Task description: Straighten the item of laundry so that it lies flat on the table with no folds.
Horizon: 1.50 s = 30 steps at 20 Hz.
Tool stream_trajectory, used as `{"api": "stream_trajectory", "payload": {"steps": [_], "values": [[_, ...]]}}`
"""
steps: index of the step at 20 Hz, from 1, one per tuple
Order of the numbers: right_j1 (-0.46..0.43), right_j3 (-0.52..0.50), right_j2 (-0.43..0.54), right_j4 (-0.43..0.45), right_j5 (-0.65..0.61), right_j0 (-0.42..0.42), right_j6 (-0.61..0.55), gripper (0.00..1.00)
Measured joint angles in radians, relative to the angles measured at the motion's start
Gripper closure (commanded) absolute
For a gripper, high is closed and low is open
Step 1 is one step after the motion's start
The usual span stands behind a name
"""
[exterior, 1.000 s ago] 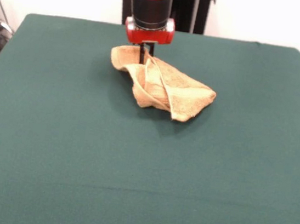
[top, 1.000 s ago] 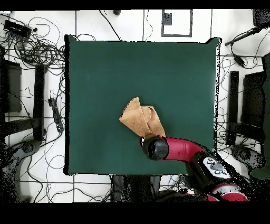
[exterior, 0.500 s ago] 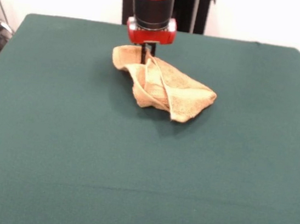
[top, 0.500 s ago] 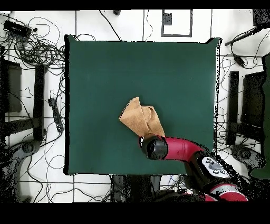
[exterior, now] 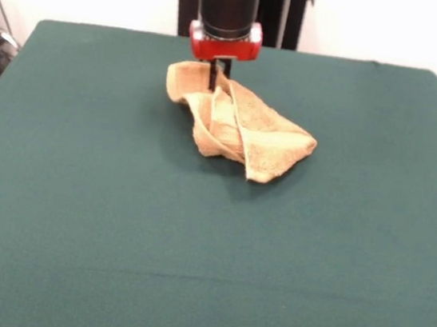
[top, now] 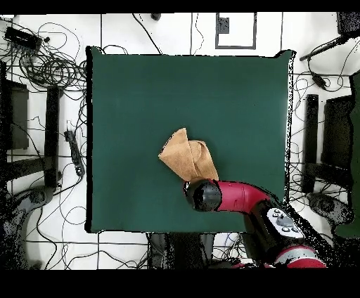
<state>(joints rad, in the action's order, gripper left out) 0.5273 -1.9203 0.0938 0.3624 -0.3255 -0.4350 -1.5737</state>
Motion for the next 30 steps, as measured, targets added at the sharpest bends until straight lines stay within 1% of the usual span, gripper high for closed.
{"api": "stream_trajectory", "payload": {"steps": [6,12,16,17,21,26,30], "values": [[0.072,-0.013,0.0,-0.013,-0.03,0.014,0.0,1.0],[0.161,-0.041,0.0,-0.06,-0.048,0.013,0.0,1.0],[0.213,-0.049,0.001,-0.091,-0.097,0.014,0.0,1.0],[0.239,-0.051,0.001,-0.101,-0.122,0.014,0.0,1.0],[0.276,-0.057,0.002,-0.112,-0.151,0.014,0.0,1.0],[0.35,-0.077,0.011,-0.128,-0.196,0.015,0.0,1.0],[0.417,-0.08,0.023,-0.128,-0.261,0.02,0.0,1.0]]}}
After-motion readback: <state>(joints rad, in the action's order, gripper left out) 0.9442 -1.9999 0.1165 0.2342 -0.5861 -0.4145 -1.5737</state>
